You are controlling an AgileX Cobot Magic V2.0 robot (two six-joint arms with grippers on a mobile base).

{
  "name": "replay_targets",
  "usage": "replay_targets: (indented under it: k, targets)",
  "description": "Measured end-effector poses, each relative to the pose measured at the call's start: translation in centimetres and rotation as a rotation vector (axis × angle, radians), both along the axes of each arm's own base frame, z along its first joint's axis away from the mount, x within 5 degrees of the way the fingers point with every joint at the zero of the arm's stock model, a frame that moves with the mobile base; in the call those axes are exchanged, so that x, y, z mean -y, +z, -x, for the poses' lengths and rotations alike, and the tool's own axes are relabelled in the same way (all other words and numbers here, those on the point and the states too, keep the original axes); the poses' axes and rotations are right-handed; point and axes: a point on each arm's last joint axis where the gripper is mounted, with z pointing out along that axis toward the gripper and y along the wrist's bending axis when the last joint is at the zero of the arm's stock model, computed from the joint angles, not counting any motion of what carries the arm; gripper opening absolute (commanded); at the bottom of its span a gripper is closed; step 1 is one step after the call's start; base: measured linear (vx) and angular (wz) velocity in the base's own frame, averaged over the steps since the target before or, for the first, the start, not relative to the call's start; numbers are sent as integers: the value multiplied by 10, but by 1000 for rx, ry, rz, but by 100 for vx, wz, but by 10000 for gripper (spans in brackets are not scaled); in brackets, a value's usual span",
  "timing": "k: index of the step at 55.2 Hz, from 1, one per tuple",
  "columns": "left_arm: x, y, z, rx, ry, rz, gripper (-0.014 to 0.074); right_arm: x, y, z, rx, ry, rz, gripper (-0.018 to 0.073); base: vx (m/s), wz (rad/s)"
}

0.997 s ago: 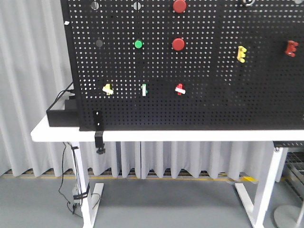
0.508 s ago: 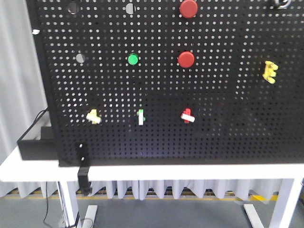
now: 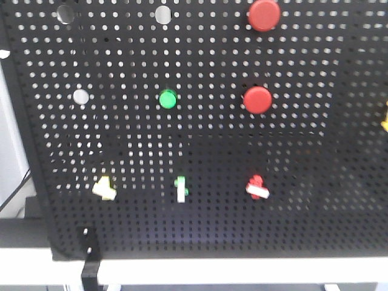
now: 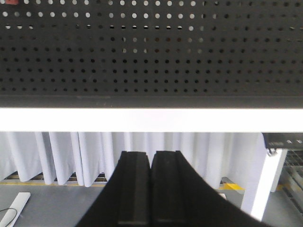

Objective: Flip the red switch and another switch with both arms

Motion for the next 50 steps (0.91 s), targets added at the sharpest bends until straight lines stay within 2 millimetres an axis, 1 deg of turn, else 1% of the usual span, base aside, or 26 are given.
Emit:
replay_targets:
  k: [23, 50]
  targets:
    - [0, 0, 0, 0, 0, 0, 3, 0, 0, 0, 0, 0, 0, -6, 14, 1]
    - [0, 0, 0, 0, 0, 0, 3, 0, 0, 0, 0, 0, 0, -6, 2, 0]
